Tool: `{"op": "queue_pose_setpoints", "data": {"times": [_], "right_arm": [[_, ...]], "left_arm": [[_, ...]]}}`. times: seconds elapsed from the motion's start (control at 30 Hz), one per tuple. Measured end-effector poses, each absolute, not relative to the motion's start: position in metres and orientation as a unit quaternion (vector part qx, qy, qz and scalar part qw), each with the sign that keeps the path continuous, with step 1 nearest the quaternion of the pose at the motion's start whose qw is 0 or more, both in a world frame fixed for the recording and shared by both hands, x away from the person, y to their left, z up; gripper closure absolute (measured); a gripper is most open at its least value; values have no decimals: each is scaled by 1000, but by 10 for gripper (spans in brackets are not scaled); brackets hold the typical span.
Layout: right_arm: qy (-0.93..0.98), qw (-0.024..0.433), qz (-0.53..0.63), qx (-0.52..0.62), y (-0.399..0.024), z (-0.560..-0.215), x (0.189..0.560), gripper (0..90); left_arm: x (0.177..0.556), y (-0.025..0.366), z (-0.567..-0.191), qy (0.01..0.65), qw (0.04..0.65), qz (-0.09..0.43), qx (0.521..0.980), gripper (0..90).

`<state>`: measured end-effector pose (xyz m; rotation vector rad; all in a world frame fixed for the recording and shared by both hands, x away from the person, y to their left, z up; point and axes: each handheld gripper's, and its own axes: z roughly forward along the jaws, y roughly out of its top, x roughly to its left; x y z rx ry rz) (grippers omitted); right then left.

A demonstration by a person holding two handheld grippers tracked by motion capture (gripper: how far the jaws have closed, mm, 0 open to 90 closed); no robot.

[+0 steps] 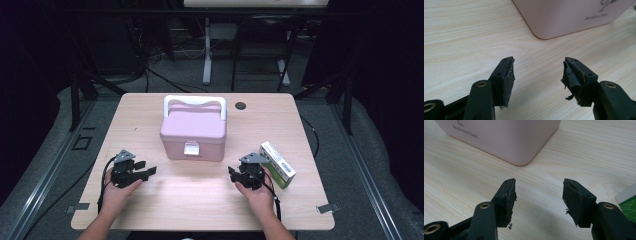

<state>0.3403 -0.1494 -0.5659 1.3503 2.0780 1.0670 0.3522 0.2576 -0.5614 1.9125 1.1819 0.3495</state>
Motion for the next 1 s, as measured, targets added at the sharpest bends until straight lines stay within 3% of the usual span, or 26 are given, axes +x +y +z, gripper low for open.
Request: {"op": "queue_pose_setpoints", "data": {"times": [0.4,0.73,1.0], "right_arm": [[740,225,404,489,-143,-568,349,409],[727,221,409,505,-143,-569,354,406],[738,255,393,486,-140,-564,360,406]], "left_arm": [[357,266,-559,480,442,165,740,445],[371,254,-561,470,425,166,755,461],[386,247,-557,471,438,164,748,461]]}}
